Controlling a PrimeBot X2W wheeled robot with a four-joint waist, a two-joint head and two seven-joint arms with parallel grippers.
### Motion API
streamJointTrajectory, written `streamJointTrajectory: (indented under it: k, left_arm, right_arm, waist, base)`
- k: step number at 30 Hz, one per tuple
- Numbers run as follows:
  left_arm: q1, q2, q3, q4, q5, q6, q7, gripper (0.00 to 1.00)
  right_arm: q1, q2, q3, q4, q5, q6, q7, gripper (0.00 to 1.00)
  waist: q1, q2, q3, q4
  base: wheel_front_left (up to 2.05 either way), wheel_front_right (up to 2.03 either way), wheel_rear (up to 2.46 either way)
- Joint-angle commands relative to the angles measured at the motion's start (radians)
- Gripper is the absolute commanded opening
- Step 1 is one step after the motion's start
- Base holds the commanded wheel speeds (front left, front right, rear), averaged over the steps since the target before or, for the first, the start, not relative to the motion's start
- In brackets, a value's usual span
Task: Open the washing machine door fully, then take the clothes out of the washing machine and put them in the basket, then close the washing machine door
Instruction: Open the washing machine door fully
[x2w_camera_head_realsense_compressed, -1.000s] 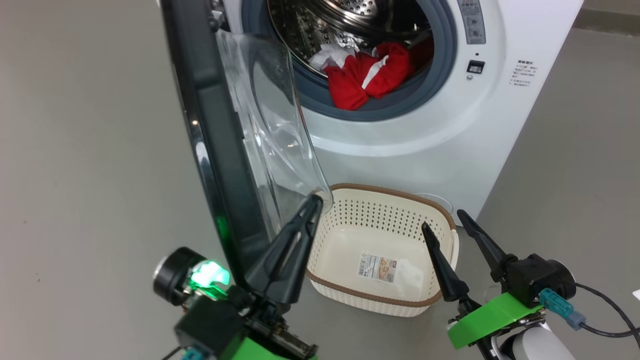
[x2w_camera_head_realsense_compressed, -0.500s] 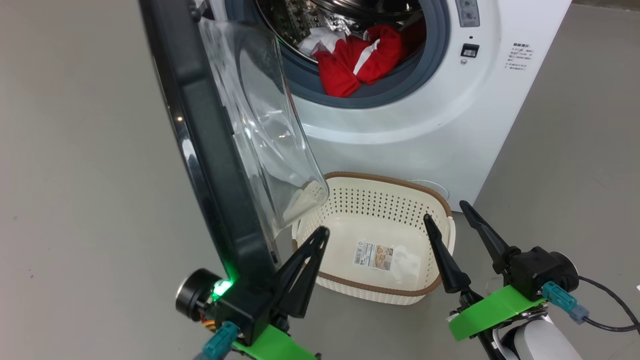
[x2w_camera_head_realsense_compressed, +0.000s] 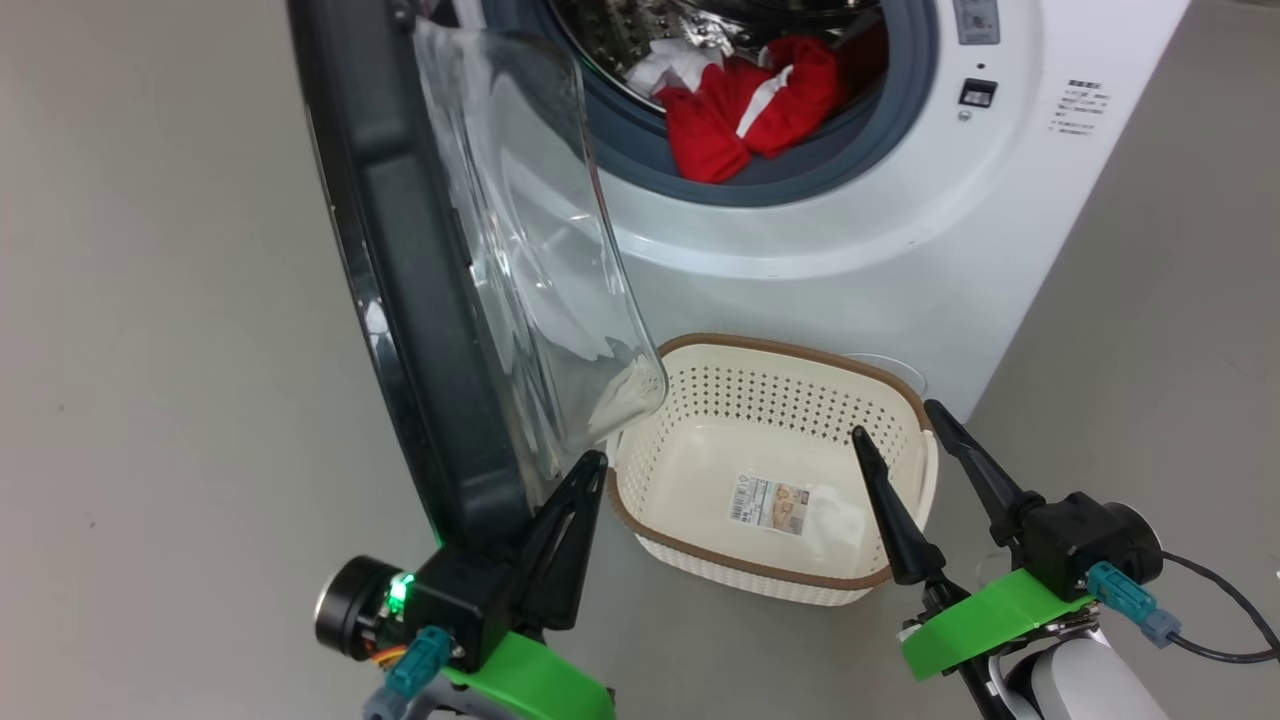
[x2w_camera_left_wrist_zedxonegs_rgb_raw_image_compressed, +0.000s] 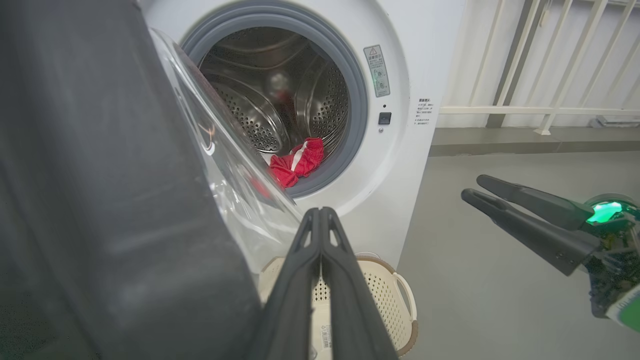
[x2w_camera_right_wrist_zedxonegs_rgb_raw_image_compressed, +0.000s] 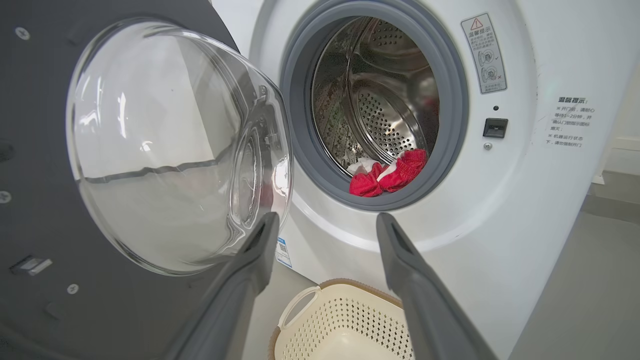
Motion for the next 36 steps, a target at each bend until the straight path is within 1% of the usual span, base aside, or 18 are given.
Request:
streamJointTrajectory:
  k: [1,8,18,22,31,36]
  left_arm:
    - [0.002,0.018,0.049,-0.035,0.003,0.023,0.009,0.0]
    - [0.027,0.039,0.082,-0.048,-0.009,0.051,0.033,0.0]
    - [0.046,0.067,0.131,-0.021,-0.021,0.084,0.024,0.0]
    - [0.054,0.068,0.16,-0.014,-0.045,0.099,0.02,0.0]
    - [0.058,0.092,0.234,0.002,-0.072,0.14,0.005,0.0]
    - [0.059,0.125,0.28,0.021,-0.067,0.166,-0.011,0.0]
  right_arm:
    - [-0.033,0.003,0.019,-0.023,-0.01,0.003,-0.006,1.0]
    - [-0.028,0.003,0.021,-0.016,-0.014,0.003,-0.006,1.0]
    - [-0.017,0.003,0.032,-0.009,-0.018,0.003,-0.006,1.0]
    - [-0.013,0.003,0.035,-0.007,-0.019,0.003,-0.006,1.0]
    - [-0.005,0.003,0.039,-0.007,-0.028,0.003,-0.006,1.0]
    - [-0.007,0.003,0.046,-0.003,-0.039,0.003,-0.006,1.0]
  waist:
    - [0.0,0.0,0.0,0.015]
    - [0.0,0.0,-0.006,0.056]
    - [0.0,0.0,-0.025,0.107]
    - [0.0,0.0,-0.029,0.121]
    - [0.0,0.0,-0.032,0.141]
    - [0.0,0.0,-0.025,0.141]
  base:
    - [0.0,0.0,0.0]
    - [0.0,0.0,0.0]
    - [0.0,0.0,0.0]
    - [0.0,0.0,0.0]
    - [0.0,0.0,0.0]
    - [0.0,0.0,0.0]
